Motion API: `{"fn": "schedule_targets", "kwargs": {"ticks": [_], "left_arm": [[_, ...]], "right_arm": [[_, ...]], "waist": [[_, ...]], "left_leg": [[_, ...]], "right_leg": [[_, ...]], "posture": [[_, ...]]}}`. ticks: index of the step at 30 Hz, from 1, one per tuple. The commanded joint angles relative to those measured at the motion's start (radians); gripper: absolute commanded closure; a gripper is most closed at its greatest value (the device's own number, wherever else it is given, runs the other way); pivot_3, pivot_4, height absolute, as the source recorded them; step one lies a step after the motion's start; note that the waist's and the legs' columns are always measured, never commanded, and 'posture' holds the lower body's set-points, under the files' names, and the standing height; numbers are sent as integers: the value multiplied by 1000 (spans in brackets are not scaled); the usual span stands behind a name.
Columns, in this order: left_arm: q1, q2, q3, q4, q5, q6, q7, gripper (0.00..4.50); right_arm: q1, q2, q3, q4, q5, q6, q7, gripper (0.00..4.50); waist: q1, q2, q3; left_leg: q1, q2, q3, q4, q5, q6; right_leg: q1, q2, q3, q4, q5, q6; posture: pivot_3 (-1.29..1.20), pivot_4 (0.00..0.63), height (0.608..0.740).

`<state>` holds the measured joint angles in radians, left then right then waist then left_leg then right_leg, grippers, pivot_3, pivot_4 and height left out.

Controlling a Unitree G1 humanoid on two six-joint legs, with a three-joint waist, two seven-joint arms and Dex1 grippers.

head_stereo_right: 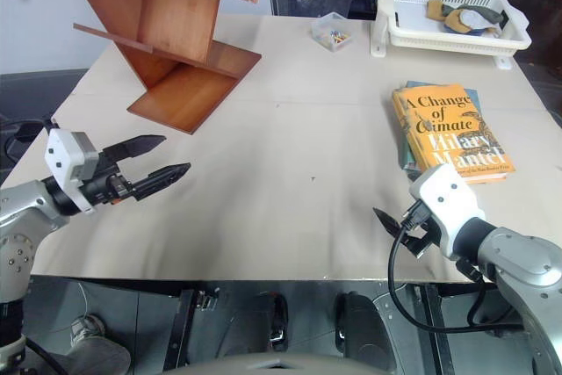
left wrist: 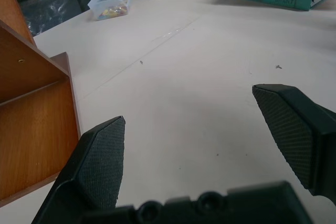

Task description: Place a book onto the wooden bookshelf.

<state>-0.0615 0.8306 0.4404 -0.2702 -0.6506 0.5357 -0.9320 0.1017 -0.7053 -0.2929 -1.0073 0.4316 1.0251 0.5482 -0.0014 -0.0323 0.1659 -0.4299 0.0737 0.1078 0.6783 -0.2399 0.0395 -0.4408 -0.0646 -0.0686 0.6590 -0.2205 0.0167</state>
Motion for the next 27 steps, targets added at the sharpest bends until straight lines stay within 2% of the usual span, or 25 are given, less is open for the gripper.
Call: {"fn": "schedule_targets", "kwargs": {"ticks": [1, 10, 13, 14, 20, 21, 27], "left_arm": [[-17, 15, 11, -38, -24, 12, 3, 21], [-73, 4, -49, -98, -68, 38, 10, 21], [-98, 4, -78, -111, -80, 37, 1, 0], [-109, 2, -90, -119, -84, 38, -4, 0], [-201, -54, -220, -185, -99, 35, -3, 0], [-206, -61, -228, -187, -99, 34, -1, 0], [-240, -104, -283, -188, -77, 15, 12, 0]], "right_arm": [[-29, -10, -37, -39, 24, 23, -21, 0], [-117, 20, -28, -17, 73, 108, -92, 0], [-160, 41, -47, 15, 95, 162, -120, 793], [-183, 49, -56, 34, 99, 184, -134, 1194], [-341, 22, -26, 283, -36, 196, -273, 3885], [-364, 12, -19, 324, -57, 194, -289, 4444], [-556, -45, 58, 664, -133, 119, -276, 4444]], "waist": [[0, 0, 0], [4, 0, 0], [4, 0, 0], [5, 0, 0], [15, 0, 0], [15, 0, 0], [6, 1, 1]], "left_leg": [[0, 0, 0, 0, 0, 0], [0, 0, 0, 0, 0, 0], [0, 0, 0, 0, 0, 0], [0, 0, 0, 0, 0, 0], [0, -2, 1, 1, 0, 0], [0, -3, 1, 1, 0, 0], [0, -2, 2, 0, 0, 0]], "right_leg": [[0, 0, 0, 0, 0, 0], [0, 1, 0, 0, 0, 0], [0, 1, 0, 0, 0, 0], [0, 1, 0, 0, 0, 0], [1, 1, 1, 0, 1, -1], [0, 1, 1, 0, 2, -3], [-1, 4, 3, 1, 5, 0]], "posture": [[0, 150, 740], [0, 150, 740], [0, 150, 740], [0, 150, 740], [0, 150, 740], [0, 150, 740], [0, 150, 740]]}}
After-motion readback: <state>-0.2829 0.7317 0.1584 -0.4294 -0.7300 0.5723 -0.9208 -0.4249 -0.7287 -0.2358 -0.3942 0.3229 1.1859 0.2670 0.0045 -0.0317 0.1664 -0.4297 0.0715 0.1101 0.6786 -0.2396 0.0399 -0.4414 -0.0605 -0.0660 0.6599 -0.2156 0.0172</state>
